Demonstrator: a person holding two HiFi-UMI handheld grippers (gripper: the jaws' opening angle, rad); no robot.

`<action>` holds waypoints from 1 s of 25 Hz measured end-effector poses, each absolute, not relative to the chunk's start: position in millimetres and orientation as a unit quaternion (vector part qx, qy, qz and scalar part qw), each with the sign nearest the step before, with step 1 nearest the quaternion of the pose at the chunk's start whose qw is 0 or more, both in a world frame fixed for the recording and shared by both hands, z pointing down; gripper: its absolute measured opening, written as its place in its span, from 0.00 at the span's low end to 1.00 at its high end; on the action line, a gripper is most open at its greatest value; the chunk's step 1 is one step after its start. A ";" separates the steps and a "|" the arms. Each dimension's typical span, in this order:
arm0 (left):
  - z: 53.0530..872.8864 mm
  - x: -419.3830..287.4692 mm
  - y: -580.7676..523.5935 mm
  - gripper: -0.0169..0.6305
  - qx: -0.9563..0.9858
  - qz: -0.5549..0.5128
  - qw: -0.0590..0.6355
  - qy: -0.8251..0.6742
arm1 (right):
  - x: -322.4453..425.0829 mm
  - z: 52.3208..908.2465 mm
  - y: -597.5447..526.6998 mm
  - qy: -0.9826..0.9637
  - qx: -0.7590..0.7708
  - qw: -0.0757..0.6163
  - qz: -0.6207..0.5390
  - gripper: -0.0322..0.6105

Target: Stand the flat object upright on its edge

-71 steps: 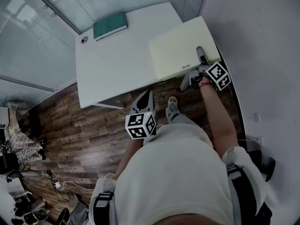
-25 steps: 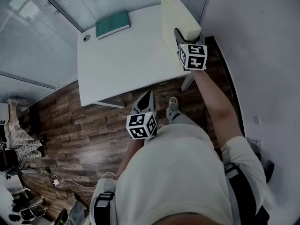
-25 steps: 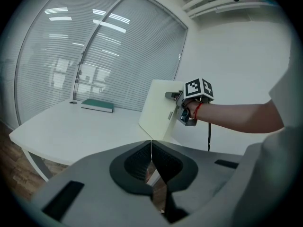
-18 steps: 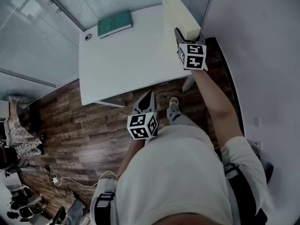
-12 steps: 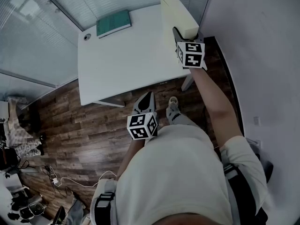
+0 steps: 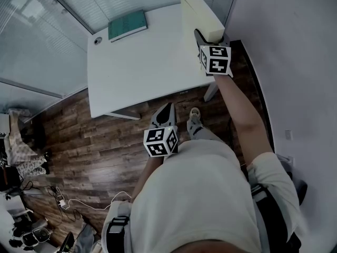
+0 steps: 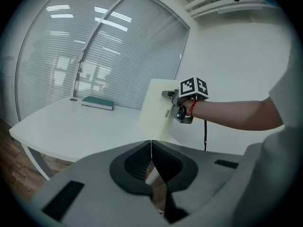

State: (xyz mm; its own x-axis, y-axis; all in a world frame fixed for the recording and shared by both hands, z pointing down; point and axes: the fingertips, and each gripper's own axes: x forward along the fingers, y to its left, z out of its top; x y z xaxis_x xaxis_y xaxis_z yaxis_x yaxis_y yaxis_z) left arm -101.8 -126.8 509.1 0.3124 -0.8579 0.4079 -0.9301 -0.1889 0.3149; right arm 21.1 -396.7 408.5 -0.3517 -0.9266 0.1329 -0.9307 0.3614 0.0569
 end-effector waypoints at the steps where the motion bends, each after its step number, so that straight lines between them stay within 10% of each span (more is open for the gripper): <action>1: 508.7 -102.3 -125.6 0.06 0.768 0.070 0.258 -0.583 | 20.9 408.2 -395.7 -0.822 0.565 0.071 0.015 0.49; 25: 505.3 -104.1 -112.4 0.06 0.773 0.063 0.259 -0.576 | 30.0 414.3 -357.7 -0.824 0.559 0.077 0.046 0.60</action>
